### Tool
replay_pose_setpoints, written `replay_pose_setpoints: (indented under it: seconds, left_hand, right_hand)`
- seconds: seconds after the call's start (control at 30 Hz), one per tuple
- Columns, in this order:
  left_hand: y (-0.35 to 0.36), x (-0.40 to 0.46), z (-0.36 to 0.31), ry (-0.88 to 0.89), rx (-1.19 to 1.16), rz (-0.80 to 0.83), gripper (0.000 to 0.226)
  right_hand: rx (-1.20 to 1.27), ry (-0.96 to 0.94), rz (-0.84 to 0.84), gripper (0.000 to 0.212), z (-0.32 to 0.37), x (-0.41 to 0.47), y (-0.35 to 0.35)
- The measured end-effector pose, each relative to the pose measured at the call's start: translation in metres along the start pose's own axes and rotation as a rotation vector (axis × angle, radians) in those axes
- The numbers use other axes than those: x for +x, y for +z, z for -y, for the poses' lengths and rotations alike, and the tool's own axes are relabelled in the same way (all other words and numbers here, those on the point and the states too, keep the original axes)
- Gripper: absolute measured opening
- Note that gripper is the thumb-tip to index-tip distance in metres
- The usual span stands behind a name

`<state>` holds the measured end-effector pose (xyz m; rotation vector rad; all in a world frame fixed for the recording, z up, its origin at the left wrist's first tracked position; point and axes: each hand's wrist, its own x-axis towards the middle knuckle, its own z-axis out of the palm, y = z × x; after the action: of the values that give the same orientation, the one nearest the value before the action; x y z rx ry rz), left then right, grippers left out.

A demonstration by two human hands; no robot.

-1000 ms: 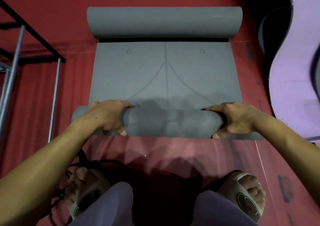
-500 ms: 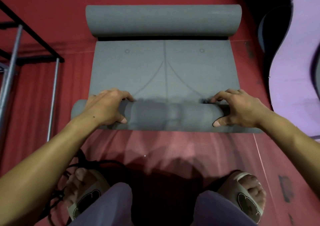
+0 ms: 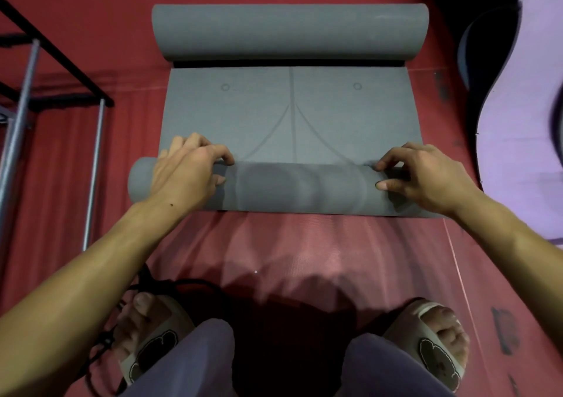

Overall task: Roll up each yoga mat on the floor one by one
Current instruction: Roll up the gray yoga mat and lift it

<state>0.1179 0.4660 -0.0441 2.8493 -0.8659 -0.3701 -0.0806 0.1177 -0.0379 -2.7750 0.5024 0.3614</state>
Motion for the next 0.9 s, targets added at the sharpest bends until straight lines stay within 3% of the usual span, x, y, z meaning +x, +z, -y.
replay_pose_setpoints:
  seconds: [0.23, 0.47, 0.67, 0.73, 0.9]
  left_hand:
    - [0.0, 0.01, -0.003, 0.018, 0.007, -0.049, 0.026]
    - [0.003, 0.022, -0.002, 0.027, 0.032, -0.037, 0.028]
    - [-0.004, 0.024, 0.001, 0.033, -0.006, -0.029, 0.019]
    - [-0.007, 0.023, 0.001, 0.055, -0.002, -0.022, 0.03]
    - [-0.008, 0.02, -0.007, 0.072, 0.045, 0.004, 0.09]
  right_hand:
    - [-0.064, 0.005, -0.139, 0.026, 0.013, 0.001, 0.01]
    - [-0.069, 0.064, 0.018, 0.077, 0.011, 0.001, 0.016]
    - [-0.137, 0.093, -0.006, 0.082, 0.029, 0.0, 0.006]
    - [-0.129, 0.105, 0.003, 0.078, 0.031, 0.002, 0.005]
    - [-0.066, 0.138, -0.042, 0.067, 0.035, 0.009, 0.002]
